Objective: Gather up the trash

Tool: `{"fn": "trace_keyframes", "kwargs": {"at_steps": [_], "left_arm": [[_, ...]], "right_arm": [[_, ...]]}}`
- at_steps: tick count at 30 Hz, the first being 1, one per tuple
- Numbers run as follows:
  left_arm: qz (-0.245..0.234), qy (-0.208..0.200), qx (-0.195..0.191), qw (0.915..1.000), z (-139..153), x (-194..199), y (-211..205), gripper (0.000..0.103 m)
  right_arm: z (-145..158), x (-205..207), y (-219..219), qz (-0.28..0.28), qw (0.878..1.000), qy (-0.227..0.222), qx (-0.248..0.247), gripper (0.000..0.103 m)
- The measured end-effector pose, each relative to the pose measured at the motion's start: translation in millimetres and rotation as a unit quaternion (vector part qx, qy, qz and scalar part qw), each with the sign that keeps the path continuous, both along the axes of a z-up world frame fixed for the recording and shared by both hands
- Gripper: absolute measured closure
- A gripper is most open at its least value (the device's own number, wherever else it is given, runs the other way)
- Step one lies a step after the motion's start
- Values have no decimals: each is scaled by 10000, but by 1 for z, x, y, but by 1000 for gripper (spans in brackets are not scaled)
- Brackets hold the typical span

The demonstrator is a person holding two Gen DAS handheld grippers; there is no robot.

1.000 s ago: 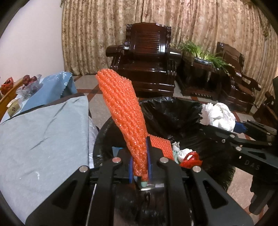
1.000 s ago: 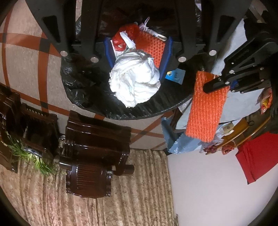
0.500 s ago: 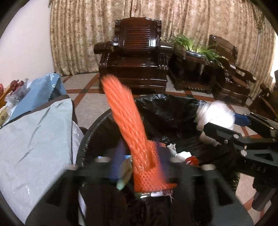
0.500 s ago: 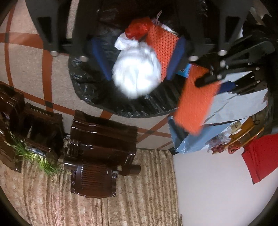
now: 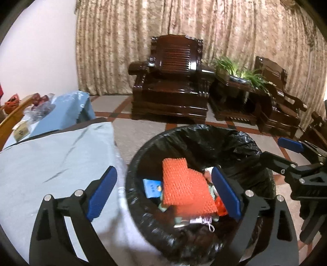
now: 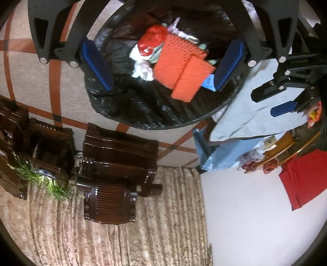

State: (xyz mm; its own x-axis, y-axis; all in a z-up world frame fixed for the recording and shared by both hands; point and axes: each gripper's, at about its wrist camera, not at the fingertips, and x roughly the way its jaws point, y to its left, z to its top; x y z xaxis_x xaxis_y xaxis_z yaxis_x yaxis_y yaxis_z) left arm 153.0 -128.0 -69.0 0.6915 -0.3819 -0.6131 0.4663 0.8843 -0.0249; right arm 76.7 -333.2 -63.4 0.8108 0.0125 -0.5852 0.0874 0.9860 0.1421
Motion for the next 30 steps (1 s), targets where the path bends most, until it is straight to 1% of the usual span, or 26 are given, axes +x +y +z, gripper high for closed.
{"fn": "trace_keyframes", "kwargs": {"at_steps": [4,11,16,21,30], "left_arm": [[283,-88,27,9996,16,-19,22,9],[676,-84,-54,9977,37,-49,53,8],[928,-246,-48,9954,54,-70,69,7],[976,-420,-109,9943,74,-87,77,7],[997,-708,-265,9921,99,-112,82,7]], "right_arm": [[13,-12,18,177,9997,-84,135,6],[38,-34,52,474,9986,-205,146,6],[56,-48,66,538,9976,-372,247,6],[75,-61,73,519,9972,-519,166,6],[90,-74,84,557,9965,-622,-50,6]]}}
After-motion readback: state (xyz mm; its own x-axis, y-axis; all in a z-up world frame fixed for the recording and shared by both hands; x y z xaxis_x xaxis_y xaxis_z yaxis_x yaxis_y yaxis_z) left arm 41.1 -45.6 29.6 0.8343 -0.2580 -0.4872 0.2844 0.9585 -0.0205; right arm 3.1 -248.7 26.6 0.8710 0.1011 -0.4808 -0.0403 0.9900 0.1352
